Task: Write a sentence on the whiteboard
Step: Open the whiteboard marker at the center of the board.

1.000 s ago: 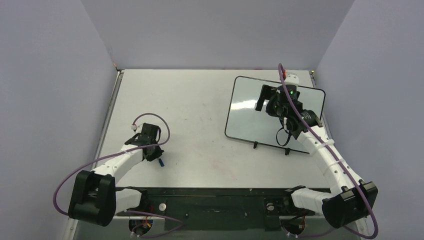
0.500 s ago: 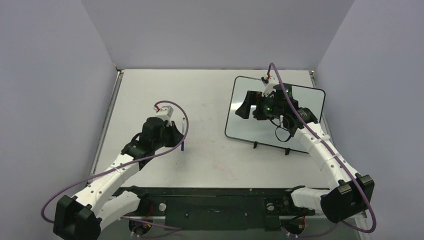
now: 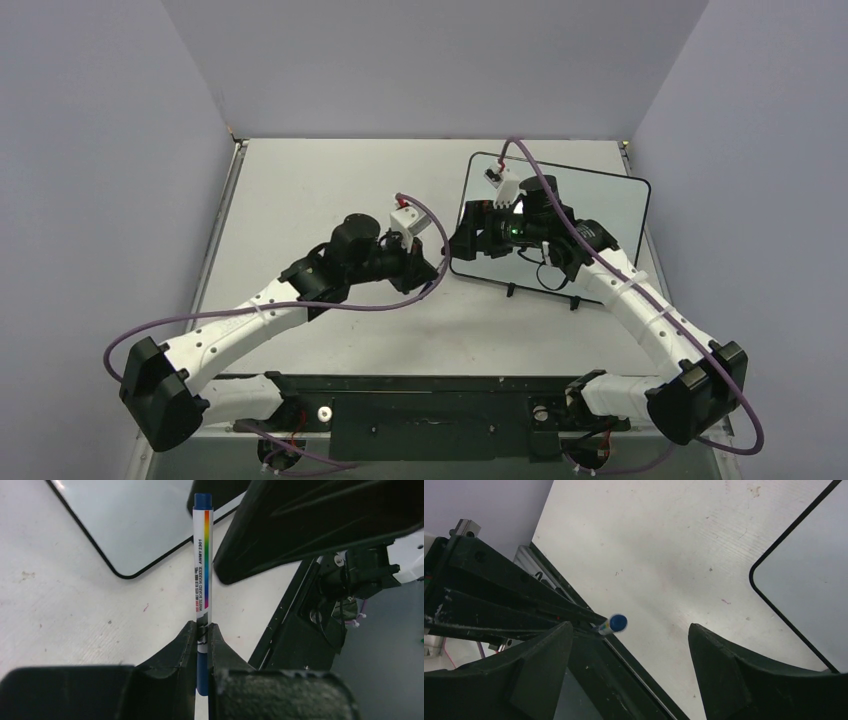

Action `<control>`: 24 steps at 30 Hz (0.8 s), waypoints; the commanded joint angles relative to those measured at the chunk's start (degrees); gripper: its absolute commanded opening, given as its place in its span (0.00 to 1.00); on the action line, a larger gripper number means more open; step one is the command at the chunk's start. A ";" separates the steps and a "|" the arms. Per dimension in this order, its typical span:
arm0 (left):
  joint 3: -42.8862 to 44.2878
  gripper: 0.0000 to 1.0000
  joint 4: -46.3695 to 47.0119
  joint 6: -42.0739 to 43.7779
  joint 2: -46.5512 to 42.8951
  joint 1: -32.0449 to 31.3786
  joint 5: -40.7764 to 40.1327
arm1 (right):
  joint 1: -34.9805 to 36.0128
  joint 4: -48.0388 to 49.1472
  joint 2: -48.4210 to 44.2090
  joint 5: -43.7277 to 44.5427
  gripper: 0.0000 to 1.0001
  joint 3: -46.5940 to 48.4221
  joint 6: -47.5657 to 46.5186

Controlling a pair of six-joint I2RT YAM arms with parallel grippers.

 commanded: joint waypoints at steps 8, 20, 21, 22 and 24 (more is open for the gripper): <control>9.97 0.00 -4.95 11.48 3.32 -4.33 4.30 | 4.04 1.54 1.04 -1.71 0.42 1.25 0.43; 12.50 0.04 -7.91 14.12 2.58 -4.41 -2.55 | 4.19 -0.15 0.78 -0.35 0.00 2.25 0.18; 12.17 0.14 -7.56 13.65 2.17 -4.37 -2.97 | 4.16 -0.13 0.75 0.11 0.00 2.40 0.40; 11.65 0.22 -7.38 13.51 1.89 -4.37 -3.86 | 4.14 -0.04 0.68 1.12 0.00 2.46 0.87; 10.67 0.46 -6.88 13.01 0.82 -4.34 -4.89 | 3.83 0.20 0.58 2.86 0.00 2.77 1.78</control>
